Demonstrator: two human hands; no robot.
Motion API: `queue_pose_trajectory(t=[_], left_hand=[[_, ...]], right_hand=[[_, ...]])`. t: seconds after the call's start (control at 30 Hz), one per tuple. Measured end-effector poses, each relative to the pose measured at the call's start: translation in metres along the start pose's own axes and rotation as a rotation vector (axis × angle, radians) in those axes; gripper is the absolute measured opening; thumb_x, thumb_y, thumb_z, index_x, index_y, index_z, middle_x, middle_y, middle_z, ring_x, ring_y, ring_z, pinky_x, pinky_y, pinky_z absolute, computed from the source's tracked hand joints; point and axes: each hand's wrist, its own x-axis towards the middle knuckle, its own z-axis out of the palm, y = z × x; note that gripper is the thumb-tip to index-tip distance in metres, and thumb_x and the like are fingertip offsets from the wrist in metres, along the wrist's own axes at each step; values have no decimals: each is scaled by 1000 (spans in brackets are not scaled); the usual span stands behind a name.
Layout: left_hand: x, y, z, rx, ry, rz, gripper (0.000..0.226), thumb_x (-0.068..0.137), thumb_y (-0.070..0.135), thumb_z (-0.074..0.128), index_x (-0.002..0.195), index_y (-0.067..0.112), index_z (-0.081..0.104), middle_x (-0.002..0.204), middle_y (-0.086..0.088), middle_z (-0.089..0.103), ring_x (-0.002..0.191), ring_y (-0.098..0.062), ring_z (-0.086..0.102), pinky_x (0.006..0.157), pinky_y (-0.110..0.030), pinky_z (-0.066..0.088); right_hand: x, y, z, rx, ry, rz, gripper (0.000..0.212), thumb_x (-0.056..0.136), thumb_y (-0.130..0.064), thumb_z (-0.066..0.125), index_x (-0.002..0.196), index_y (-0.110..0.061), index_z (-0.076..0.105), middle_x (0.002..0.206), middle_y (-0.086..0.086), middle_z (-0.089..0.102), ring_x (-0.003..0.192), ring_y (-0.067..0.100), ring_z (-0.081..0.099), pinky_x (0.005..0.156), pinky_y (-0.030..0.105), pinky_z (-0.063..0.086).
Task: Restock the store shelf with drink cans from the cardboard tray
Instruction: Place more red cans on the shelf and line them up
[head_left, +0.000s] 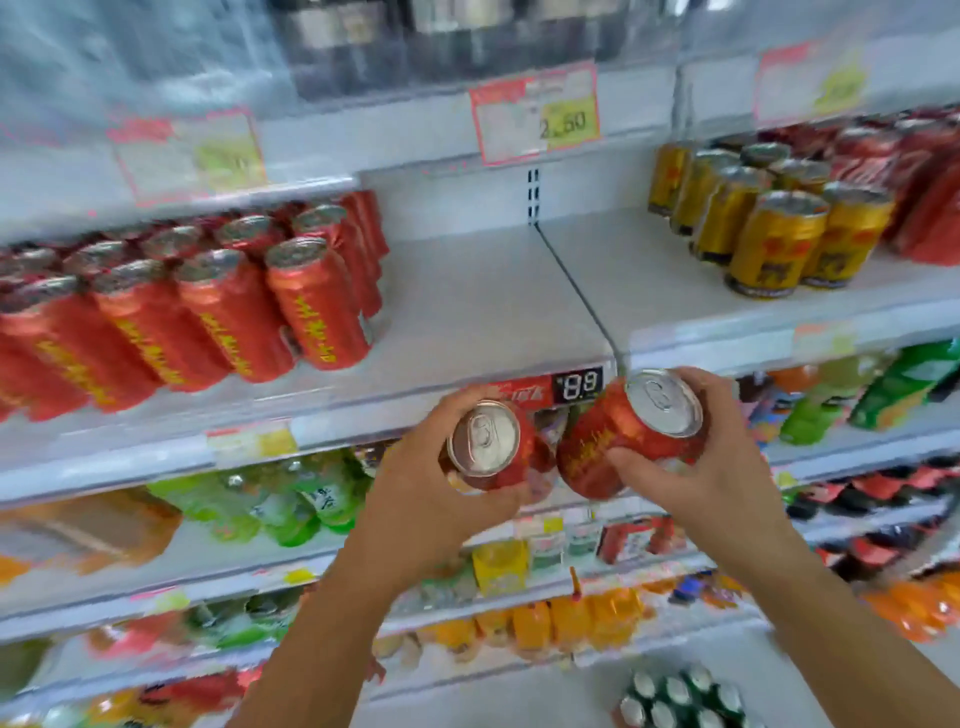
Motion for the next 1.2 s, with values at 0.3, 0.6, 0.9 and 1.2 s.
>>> queue_pose_trajectory(t=[0.3, 0.6, 0.9, 1.2], left_hand=[[19, 0, -95, -140, 275, 83, 62, 59, 34, 79, 116, 30, 57, 106, 12, 69, 98, -11, 66, 84, -20, 50], [19, -14, -119, -297, 433, 54, 58, 62, 34, 75, 118, 28, 60, 104, 12, 71, 92, -7, 68, 77, -17, 52], [27, -17, -114, -282, 377, 86, 53, 73, 17, 76, 122, 24, 58, 107, 9, 70, 96, -8, 68, 77, -19, 53], [32, -30, -101, -312, 360, 53, 57, 70, 37, 71, 124, 25, 58, 109, 6, 70, 100, -10, 68, 80, -19, 52]], right_hand=[[73, -64, 81, 57, -5, -129, 52, 70, -24, 82, 105, -46, 51, 99, -21, 64, 89, -5, 62, 81, 22, 48], [135, -77, 134, 23, -143, -142, 57, 74, -14, 79, 120, -32, 51, 106, -18, 63, 94, -5, 59, 77, 6, 44], [160, -63, 146, 24, -205, -46, 73, 78, -17, 77, 139, -24, 38, 114, -12, 58, 102, 3, 57, 93, 27, 44], [172, -59, 152, -202, -206, -48, 75, 74, -34, 81, 136, -17, 42, 130, 5, 56, 114, 19, 55, 87, 27, 41]])
